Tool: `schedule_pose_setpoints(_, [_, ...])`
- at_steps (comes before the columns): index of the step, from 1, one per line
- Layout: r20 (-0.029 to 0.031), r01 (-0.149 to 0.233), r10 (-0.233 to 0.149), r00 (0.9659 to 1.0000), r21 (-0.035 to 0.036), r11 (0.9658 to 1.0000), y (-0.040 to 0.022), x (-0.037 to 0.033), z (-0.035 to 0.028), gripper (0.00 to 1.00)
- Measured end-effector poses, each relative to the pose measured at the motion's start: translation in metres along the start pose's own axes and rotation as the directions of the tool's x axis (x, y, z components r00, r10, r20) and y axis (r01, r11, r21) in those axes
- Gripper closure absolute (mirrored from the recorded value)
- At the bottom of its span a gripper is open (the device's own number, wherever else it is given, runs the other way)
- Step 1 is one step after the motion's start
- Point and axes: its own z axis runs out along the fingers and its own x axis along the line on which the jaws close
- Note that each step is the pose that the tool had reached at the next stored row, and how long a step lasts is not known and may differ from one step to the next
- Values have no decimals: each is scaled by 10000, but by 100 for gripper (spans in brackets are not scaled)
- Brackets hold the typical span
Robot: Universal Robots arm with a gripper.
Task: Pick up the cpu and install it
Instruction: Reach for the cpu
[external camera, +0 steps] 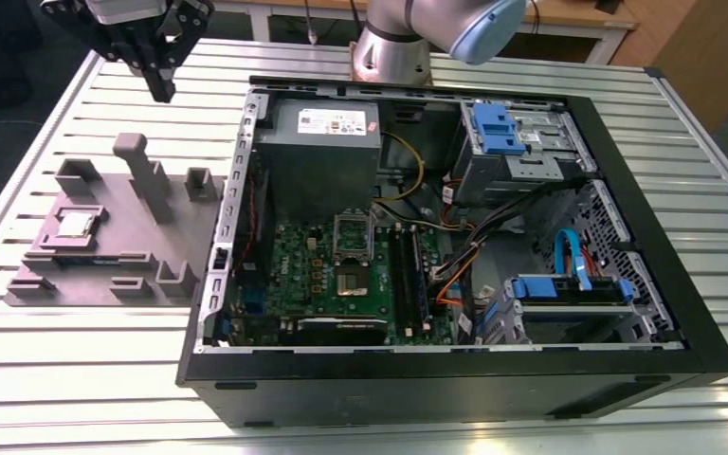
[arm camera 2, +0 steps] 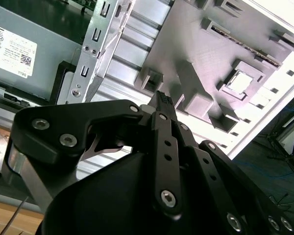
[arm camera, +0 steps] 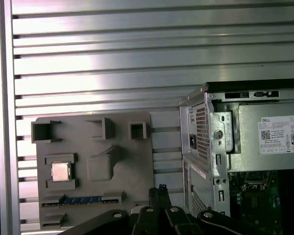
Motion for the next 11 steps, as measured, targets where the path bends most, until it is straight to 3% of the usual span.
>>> schedule_pose_setpoints(11, [0, -1, 1, 10000, 0, 10000, -9, 122, -1, 90])
